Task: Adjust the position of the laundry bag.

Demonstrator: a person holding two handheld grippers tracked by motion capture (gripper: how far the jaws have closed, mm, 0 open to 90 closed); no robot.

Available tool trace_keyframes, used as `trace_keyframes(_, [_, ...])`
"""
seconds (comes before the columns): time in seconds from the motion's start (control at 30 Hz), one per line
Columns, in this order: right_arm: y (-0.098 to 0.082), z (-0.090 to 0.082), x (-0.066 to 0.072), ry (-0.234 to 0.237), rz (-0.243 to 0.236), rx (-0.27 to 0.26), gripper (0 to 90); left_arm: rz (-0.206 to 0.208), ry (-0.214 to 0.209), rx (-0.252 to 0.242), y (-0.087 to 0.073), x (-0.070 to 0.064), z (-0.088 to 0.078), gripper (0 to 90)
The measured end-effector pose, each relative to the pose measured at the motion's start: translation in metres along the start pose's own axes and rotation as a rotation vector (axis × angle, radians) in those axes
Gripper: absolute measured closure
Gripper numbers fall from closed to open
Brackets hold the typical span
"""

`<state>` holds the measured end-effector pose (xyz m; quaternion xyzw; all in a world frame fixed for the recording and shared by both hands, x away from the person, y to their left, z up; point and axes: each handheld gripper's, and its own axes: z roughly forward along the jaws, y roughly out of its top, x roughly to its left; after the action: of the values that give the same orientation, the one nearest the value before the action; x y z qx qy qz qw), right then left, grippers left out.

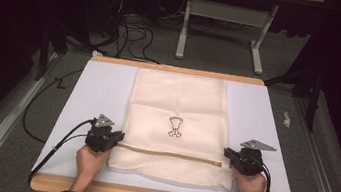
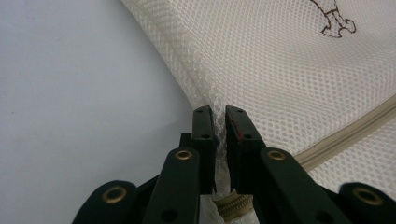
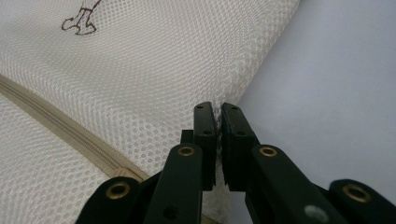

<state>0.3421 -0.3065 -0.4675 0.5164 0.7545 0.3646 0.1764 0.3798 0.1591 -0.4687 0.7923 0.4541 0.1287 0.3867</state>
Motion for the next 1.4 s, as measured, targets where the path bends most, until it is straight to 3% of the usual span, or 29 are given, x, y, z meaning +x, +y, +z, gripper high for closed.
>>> trace_keyframes(0.2, [-0.001,0.000,0.001,-0.001,0.004,0.004,85.7,0.001,0.007,-0.004,-0.002,0.000,0.001,78.4])
trace_keyframes(0.4, [-0.001,0.000,0.000,0.000,0.013,0.000,80.8,0.031,0.015,-0.038,-0.004,-0.004,-0.002,65.8])
trace_keyframes(0.53, [-0.003,-0.003,0.004,-0.002,0.019,-0.018,64.8,0.081,0.044,-0.069,-0.003,-0.017,-0.003,56.3])
trace_keyframes(0.67, [0.000,-0.001,0.008,-0.013,0.020,0.004,52.1,0.107,0.029,-0.087,0.005,-0.029,-0.002,49.6])
trace_keyframes(0.73, [0.000,-0.001,0.009,-0.012,0.022,0.008,50.0,0.122,0.020,-0.090,0.006,-0.034,0.000,48.1])
trace_keyframes(0.77, [0.002,0.001,0.009,0.002,0.022,0.021,45.7,0.141,0.004,-0.088,0.010,-0.042,0.005,47.4])
trace_keyframes(0.83, [0.007,0.002,0.005,0.022,0.032,0.036,41.4,0.143,-0.011,-0.071,0.015,-0.047,0.013,45.9])
trace_keyframes(0.97, [0.015,0.001,-0.002,0.043,0.077,0.037,37.8,0.148,-0.014,-0.059,0.023,-0.056,0.024,44.5])
trace_keyframes(1.1, [0.014,0.002,-0.003,0.032,0.094,0.066,38.9,0.113,-0.049,-0.067,0.030,-0.064,0.034,44.3])
trace_keyframes(1.23, [0.006,0.000,-0.004,0.029,0.125,0.088,41.4,0.135,-0.059,-0.068,0.034,-0.075,0.040,44.0])
trace_keyframes(1.33, [0.000,0.001,-0.005,0.059,0.149,0.095,41.8,0.150,-0.077,-0.051,0.037,-0.081,0.045,44.0])
trace_keyframes(1.4, [0.002,0.000,-0.005,0.106,0.161,0.102,43.5,0.159,-0.079,-0.033,0.038,-0.085,0.049,44.0])
